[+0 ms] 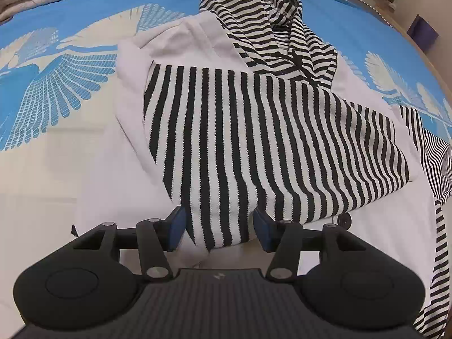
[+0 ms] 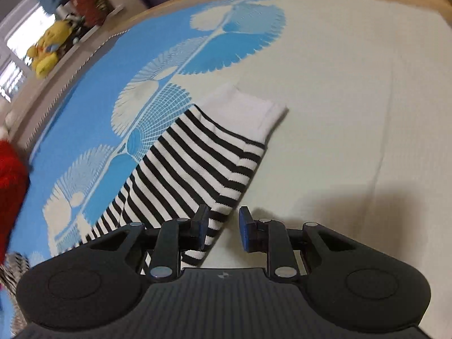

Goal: Fold small clothes

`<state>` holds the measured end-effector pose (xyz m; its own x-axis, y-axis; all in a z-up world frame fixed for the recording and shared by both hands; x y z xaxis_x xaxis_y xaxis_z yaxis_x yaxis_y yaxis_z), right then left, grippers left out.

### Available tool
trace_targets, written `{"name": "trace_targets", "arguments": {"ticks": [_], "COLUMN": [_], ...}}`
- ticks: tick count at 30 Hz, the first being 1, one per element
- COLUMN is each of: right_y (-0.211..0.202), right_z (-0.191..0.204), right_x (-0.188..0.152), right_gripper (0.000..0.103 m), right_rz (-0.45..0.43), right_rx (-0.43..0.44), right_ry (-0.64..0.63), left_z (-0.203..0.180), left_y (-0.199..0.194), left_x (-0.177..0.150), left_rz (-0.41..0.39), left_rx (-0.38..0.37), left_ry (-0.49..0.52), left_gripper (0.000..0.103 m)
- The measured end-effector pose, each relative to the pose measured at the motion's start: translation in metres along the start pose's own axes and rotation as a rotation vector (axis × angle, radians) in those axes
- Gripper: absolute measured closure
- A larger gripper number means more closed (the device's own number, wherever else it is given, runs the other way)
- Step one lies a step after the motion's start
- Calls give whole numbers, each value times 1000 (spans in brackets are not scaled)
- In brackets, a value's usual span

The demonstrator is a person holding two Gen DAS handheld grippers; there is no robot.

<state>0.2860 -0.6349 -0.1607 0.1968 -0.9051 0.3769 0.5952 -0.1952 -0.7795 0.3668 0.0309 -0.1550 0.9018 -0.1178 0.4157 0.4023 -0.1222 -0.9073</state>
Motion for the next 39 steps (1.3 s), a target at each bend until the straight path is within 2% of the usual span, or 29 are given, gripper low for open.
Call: {"name": "trace_targets", "arguments": {"ticks": [9,21,23,25,28,31,34,36,39], "right_y": [17,29,28,28,23,5,-27,-53,-95], "right_z": [-16,-7,-7,-7,-3,22,80,128,203], "right_x": [12,20,21,21,21,21,9,-18,-90], "right_gripper": [79,79,83,94,97,98,98,98,98], "right_rz": [-19,-81,-88,-98,-133,-219,-331,-372,-359], "right_rx": [25,41,38,26,0,-39,-15,78,280], "right_ry": [123,95,96,96,77,-22,-212,-331,-523], "left_z": [-2,-1,-1,-1,1,9,22,34,54], "left_y": [3,4,4,4,3,-4,-14,-21,-30], "left_x": [-1,-1,-1,-1,0,4,10,14,18], "left_rz": [7,8,7,7,6,-14,-47,-66,-86], "left_rx": [-1,-2,-2,-2,-1,8,15,20,26], "left_ry": [8,-1,-2,-1,-11,-41,-97,-143,-222], "left_gripper": [43,42,42,42,42,42,42,42,42]}}
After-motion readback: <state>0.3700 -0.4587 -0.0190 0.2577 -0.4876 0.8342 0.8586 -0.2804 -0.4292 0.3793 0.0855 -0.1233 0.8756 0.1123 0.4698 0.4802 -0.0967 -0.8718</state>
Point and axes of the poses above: each gripper's, at about its wrist camera, not at the fingertips, and y roughly the way its jaws point, z to its left, x to its top, the point moved 7 cm from there along y, roughly the way its jaws point, and after that the axes turned 8 degrees about y, right-handed, at the moved point
